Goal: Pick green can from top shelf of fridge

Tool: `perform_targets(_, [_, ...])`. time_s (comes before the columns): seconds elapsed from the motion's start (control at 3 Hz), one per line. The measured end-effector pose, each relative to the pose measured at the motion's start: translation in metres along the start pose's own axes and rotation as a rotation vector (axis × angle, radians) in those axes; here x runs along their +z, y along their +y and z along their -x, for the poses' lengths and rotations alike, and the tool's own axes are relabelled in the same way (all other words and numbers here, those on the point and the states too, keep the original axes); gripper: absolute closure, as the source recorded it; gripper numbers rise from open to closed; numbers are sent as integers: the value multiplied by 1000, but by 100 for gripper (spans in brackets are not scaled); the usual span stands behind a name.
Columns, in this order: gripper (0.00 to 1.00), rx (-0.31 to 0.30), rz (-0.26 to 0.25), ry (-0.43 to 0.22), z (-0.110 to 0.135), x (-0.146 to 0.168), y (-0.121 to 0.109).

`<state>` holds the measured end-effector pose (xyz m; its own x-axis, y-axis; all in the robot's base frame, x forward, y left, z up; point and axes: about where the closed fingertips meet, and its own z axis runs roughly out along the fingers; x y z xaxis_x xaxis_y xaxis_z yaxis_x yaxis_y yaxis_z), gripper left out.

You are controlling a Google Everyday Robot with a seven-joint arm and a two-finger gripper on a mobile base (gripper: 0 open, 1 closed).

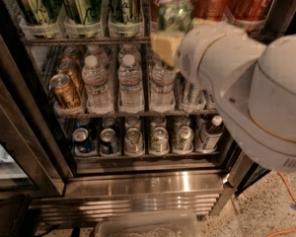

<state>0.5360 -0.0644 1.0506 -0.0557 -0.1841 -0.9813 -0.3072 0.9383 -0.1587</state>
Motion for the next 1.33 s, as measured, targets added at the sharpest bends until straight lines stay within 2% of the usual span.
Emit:
perform_targets(0.33, [100,-8,76,-8,1,-3,19])
perform_targets(0.67, [100,-8,76,-8,1,-3,19])
perform_targets(1.0, [100,10,126,55,-40,-9,34])
perform_targets(1.33, [100,33,205,155,-103,-29,57])
